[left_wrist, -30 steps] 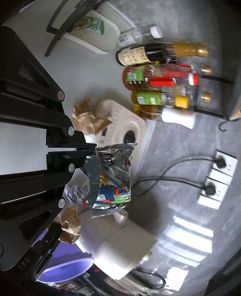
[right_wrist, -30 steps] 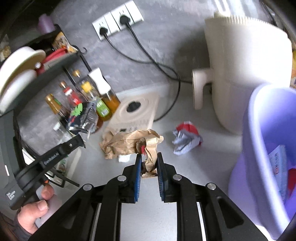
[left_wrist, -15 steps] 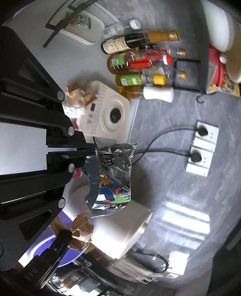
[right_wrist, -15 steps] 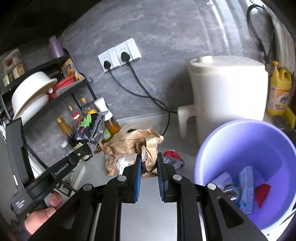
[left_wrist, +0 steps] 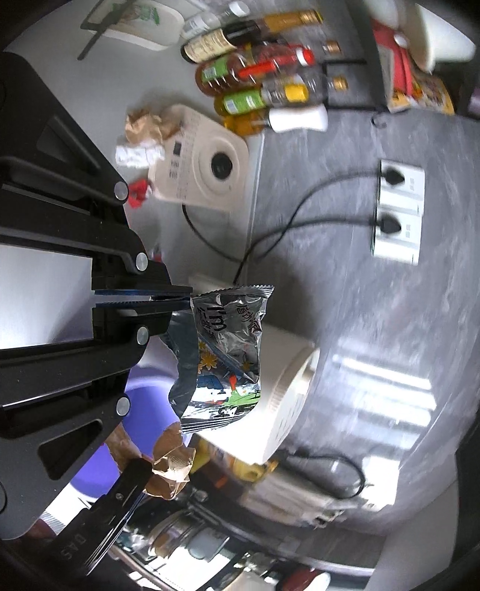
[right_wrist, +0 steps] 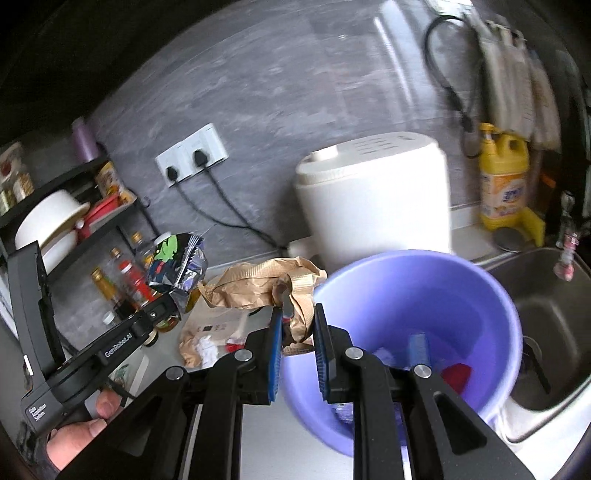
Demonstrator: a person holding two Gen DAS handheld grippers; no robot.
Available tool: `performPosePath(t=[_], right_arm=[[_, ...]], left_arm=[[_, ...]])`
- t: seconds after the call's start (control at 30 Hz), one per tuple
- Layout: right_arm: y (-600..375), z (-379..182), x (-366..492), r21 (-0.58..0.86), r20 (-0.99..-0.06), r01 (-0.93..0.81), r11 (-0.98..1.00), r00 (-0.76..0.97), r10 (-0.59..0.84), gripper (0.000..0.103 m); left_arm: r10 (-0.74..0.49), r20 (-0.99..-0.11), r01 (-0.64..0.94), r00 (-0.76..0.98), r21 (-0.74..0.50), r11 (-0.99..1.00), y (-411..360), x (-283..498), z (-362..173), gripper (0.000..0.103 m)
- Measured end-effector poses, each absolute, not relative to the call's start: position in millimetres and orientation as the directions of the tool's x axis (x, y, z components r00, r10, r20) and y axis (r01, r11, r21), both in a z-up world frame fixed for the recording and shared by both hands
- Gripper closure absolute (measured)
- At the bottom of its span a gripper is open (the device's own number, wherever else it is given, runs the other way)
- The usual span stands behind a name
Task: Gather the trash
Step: 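Carry the snack bag and brown paper over the lavender bucket, then open both tools to drop the bag and paper into the bucket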
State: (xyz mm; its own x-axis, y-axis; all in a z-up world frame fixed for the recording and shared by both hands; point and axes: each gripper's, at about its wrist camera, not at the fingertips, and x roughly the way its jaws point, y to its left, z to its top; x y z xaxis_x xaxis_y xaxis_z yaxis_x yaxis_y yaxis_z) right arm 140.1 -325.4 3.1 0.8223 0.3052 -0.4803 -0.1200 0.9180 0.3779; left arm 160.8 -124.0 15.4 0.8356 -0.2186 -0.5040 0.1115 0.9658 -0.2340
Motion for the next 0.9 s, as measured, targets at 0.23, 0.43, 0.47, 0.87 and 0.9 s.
performPosePath(t=[0.23, 0.43, 0.47, 0.87, 0.9], right_arm=[[-365, -4, 134, 0.397, -0.491, -0.031, 0.917, 0.837, 0.241, 0.078], [-394, -16, 130, 0.42, -0.508, 0.036, 0.907, 0.838, 0.202, 0.068], [-398, -17, 129, 0.421, -0.509, 0.043, 0.906, 0.838, 0.197, 0.068], [-424, -25, 120, 0.437, -0.523, 0.111, 0.893, 0.839, 0.151, 0.063], [-423, -25, 121, 0.434, -0.523, 0.112, 0.894, 0.839, 0.149, 0.062]], left_arm=[[-0.272, -0.51, 0.187, 0.816, -0.212, 0.959, -163, 167, 17, 0.1], [-0.307, -0.531, 0.238, 0.79, -0.196, 0.951, -193, 174, 11, 0.1], [-0.315, -0.536, 0.248, 0.784, -0.195, 0.949, -198, 175, 9, 0.1], [-0.382, -0.573, 0.306, 0.725, -0.228, 0.924, -218, 184, -2, 0.066], [-0.382, -0.566, 0.302, 0.731, -0.234, 0.924, -215, 183, -1, 0.059]])
